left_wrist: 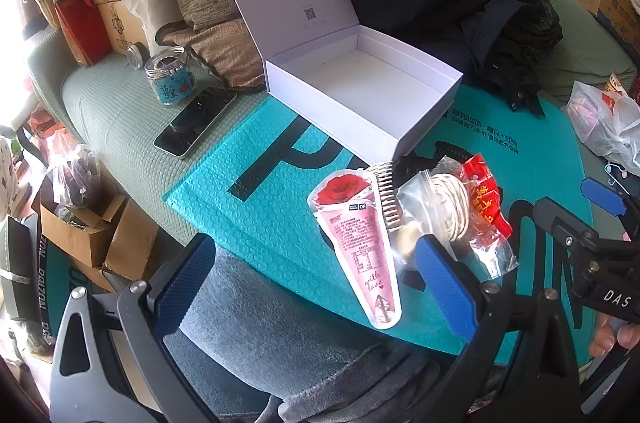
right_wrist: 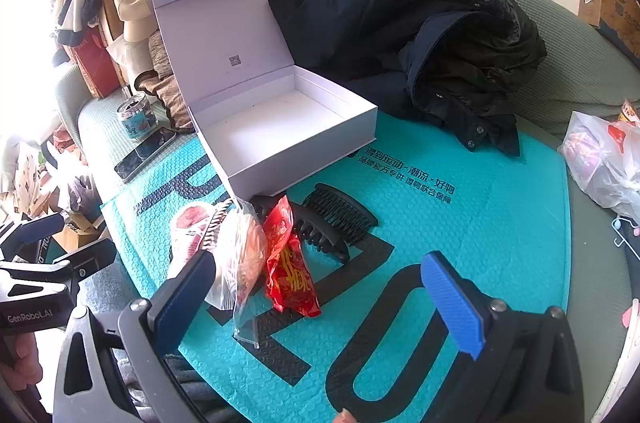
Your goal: Organize objects
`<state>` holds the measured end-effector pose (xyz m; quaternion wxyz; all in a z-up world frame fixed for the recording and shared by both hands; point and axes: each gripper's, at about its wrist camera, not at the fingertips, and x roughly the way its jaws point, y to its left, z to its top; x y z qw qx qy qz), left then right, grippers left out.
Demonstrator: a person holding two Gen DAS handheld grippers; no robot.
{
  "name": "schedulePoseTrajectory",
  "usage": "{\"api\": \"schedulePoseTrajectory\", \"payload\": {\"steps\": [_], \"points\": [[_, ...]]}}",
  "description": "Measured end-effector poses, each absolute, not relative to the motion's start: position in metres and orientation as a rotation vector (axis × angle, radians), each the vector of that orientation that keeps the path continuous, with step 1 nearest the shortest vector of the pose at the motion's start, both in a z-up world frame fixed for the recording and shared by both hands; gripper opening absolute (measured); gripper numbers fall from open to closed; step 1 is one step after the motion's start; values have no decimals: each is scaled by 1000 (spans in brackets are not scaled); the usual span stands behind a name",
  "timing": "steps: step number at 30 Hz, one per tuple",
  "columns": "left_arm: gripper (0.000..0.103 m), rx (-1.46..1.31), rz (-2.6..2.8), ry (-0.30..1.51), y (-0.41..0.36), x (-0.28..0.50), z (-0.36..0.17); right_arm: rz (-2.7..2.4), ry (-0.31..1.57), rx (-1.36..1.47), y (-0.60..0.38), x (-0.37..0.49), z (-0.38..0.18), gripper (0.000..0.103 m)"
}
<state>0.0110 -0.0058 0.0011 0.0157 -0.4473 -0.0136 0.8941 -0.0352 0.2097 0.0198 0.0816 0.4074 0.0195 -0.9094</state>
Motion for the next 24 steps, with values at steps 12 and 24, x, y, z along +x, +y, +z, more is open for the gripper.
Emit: {"api": "schedulePoseTrajectory", "payload": {"steps": [12, 24], "points": [[100, -1404, 2772, -54, -5, 14, -3, -2695, 74, 1204, 208, -31, 17, 102], [100, -1430, 2768, -82, -8, 13, -10, -2676, 45, 1210, 208, -33, 14, 102]]}}
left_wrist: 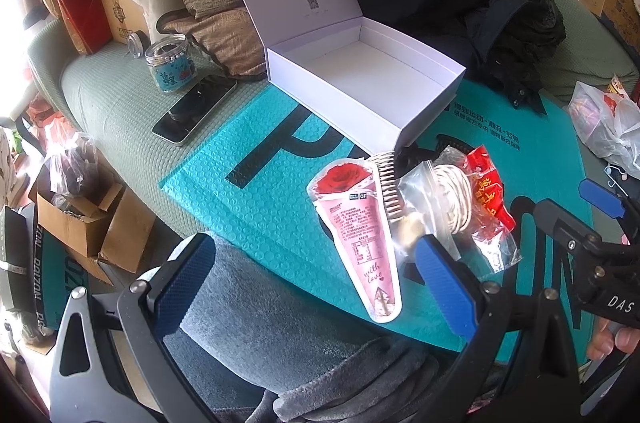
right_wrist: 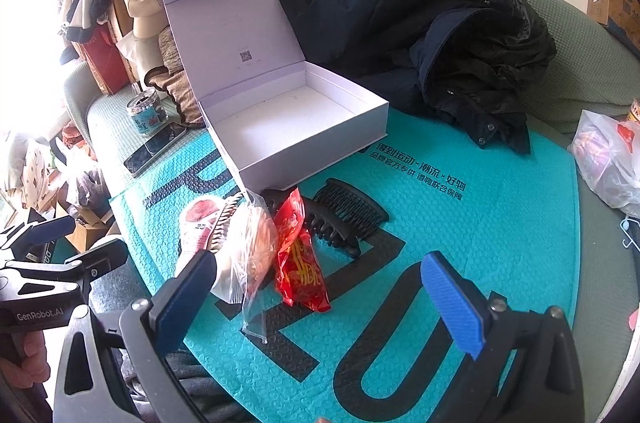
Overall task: Organize objects
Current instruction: 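Move both tools toward the pile of items on the teal mailer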
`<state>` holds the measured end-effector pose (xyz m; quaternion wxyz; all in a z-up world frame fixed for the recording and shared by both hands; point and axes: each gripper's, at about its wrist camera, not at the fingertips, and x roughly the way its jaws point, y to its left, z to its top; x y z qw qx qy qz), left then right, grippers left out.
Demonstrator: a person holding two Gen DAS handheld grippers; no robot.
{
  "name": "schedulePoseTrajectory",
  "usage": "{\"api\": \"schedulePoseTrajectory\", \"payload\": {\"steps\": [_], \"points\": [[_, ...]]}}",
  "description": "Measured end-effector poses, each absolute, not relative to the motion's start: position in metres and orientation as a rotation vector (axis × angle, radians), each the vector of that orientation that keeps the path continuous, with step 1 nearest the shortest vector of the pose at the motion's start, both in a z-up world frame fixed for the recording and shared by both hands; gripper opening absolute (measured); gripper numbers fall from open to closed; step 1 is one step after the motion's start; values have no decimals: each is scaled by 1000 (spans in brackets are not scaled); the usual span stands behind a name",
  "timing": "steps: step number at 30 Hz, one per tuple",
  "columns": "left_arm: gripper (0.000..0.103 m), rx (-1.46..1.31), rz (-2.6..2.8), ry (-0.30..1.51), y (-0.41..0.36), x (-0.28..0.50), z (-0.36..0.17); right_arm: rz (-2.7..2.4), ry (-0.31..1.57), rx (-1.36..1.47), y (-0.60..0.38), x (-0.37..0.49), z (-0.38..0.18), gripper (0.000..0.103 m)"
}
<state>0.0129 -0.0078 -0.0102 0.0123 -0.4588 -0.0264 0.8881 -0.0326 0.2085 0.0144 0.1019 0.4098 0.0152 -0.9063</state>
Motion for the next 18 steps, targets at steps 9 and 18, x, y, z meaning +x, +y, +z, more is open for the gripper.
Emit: {"api": "schedulePoseTrajectory", "payload": {"steps": [9, 18], "points": [[100, -1458, 2740, -137, -11, 11, -24, -2636, 58, 1238, 205, -37, 4, 93], [100, -1507, 2693, -204, -14, -1, -45, -2606, 21, 1268, 214, -45, -10, 90]]}}
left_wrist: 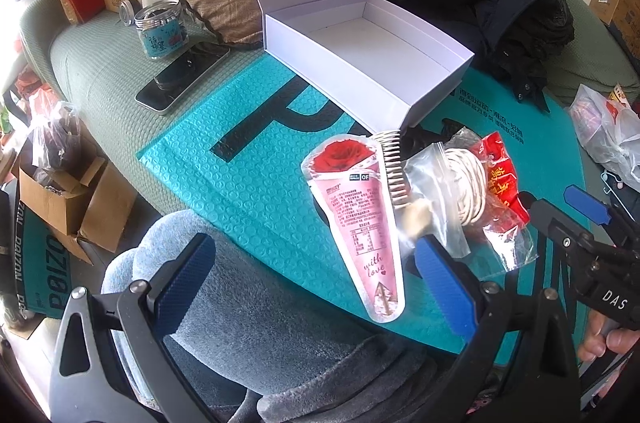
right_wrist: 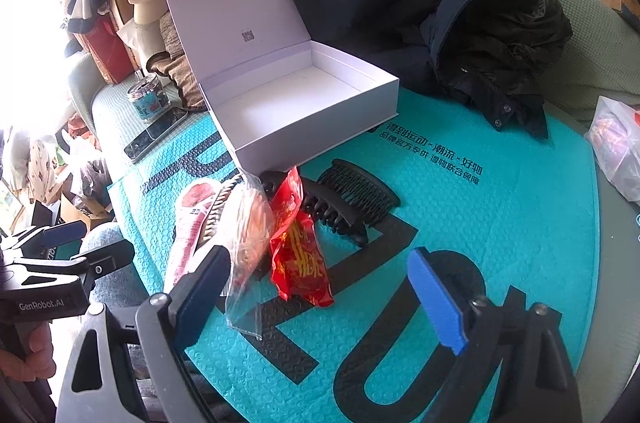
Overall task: Organize objects
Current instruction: 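Move both tools toward the pile of items on the teal mailer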
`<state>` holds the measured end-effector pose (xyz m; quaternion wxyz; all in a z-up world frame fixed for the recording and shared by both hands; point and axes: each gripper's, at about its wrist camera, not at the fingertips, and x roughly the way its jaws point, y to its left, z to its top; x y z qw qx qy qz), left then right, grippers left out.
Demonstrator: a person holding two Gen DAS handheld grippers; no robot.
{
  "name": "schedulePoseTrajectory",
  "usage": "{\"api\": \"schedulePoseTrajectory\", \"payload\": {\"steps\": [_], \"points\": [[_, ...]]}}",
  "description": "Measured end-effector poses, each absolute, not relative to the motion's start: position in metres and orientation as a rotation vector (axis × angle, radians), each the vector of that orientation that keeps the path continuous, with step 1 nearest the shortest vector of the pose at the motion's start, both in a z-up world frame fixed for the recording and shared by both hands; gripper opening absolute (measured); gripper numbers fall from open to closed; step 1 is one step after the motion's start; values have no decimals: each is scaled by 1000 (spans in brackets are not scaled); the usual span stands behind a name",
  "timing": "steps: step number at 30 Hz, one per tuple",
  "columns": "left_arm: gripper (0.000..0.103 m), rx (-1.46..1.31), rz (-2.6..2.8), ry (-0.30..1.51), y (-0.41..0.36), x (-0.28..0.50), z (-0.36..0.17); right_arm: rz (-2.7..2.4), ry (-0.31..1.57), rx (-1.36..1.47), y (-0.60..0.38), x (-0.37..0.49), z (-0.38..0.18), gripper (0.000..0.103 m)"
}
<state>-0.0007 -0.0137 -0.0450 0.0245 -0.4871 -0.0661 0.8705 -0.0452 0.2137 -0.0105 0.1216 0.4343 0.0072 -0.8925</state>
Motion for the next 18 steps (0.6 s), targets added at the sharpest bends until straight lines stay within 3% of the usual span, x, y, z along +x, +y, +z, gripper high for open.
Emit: {"api": "schedulePoseTrajectory", "payload": {"steps": [7, 18], "points": [[100, -1486, 2647, -267, -10, -11, -56, -2557, -29, 1301, 221, -56, -25, 74], [94, -1554, 2617, -189, 5, -38, -80, -2498, -74, 1240, 221, -72, -32, 67]]}}
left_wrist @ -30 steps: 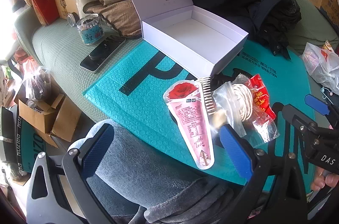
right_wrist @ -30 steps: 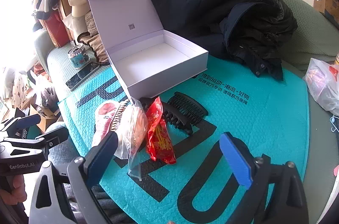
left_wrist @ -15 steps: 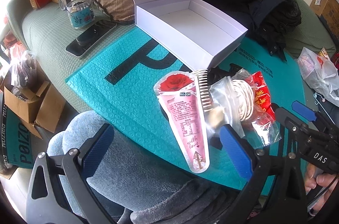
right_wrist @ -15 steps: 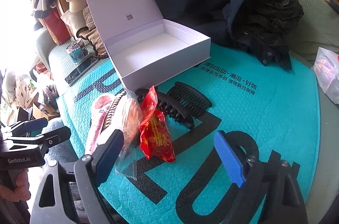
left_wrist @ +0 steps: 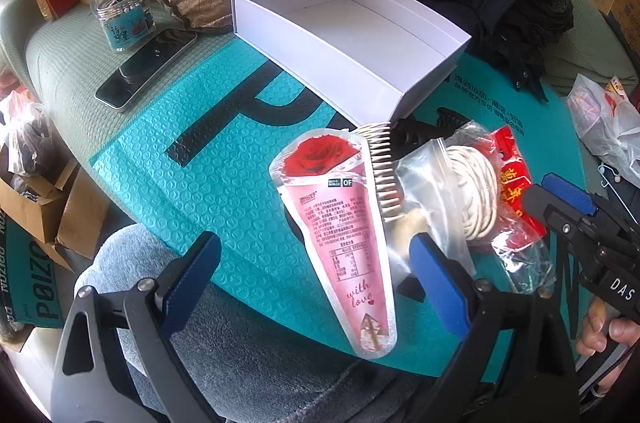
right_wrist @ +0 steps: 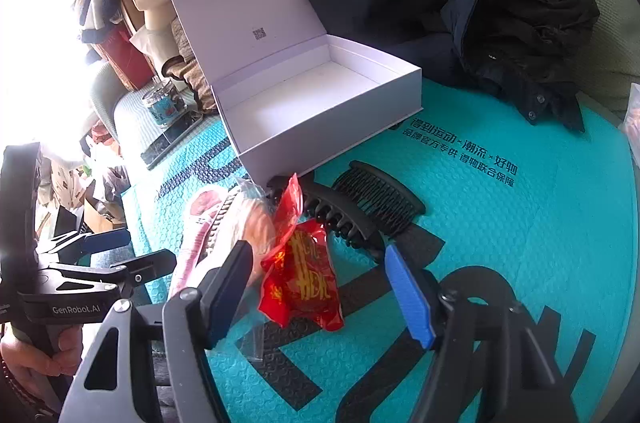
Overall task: Organize objects
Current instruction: 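Grasp the red snack bag with the right tool while the left tool grasps the pink cone packet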
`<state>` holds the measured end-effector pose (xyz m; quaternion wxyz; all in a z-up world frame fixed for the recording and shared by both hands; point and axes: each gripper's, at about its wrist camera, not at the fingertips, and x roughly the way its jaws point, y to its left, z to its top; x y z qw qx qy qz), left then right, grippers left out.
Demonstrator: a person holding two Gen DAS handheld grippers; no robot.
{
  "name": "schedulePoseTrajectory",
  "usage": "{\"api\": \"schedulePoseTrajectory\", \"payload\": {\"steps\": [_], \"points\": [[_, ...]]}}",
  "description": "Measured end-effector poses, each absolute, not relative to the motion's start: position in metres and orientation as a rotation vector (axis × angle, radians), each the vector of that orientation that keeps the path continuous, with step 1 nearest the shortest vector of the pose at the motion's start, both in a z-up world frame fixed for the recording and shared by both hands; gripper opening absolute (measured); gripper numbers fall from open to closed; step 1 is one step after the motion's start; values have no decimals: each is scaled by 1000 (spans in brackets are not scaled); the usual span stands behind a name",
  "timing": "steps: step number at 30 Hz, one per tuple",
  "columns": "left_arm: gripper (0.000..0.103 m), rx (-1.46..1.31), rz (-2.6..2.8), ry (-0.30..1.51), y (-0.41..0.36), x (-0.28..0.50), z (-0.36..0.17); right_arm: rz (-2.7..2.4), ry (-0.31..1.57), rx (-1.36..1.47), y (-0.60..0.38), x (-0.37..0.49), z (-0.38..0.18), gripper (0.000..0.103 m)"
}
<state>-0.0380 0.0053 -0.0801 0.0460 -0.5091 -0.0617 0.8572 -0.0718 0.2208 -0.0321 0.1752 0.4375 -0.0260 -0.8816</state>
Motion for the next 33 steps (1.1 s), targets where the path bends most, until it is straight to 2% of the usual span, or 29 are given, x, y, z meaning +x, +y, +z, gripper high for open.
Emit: {"api": "schedulePoseTrajectory", "payload": {"steps": [4, 13, 17, 21, 24, 26, 27, 29, 33], "points": [[88, -1589, 2588, -188, 8, -48, -93, -2451, -97, 1293, 220, -81, -45, 62], [65, -1634, 2583, -182, -7, -55, -109, -2359, -91, 1361, 210, -91, -77, 62], [65, -1650, 2590, -118, -8, -57, -112, -2347, -18, 1435, 196, -95, -91, 62], [65, -1641, 2614, -29, -1, -58, -117, -2379, 61, 1392, 188, -88, -90, 59], [66, -1623, 2629, -10, 0, -59, -119, -2385, 59, 1380, 190, -85, -89, 47], [65, -1619, 2629, -24, -1, -60, -119, -2391, 42, 1378, 193, -84, -89, 44], [63, -1607, 2632, -29, -2, -60, -119, -2391, 35, 1376, 194, -84, -89, 43], [52, -1588, 2652, 11, 0, -58, -119, -2394, 23, 1369, 196, -84, -88, 42], [47, -1564, 2665, 53, 3, -55, -118, -2394, 13, 1368, 198, -84, -87, 41]]}}
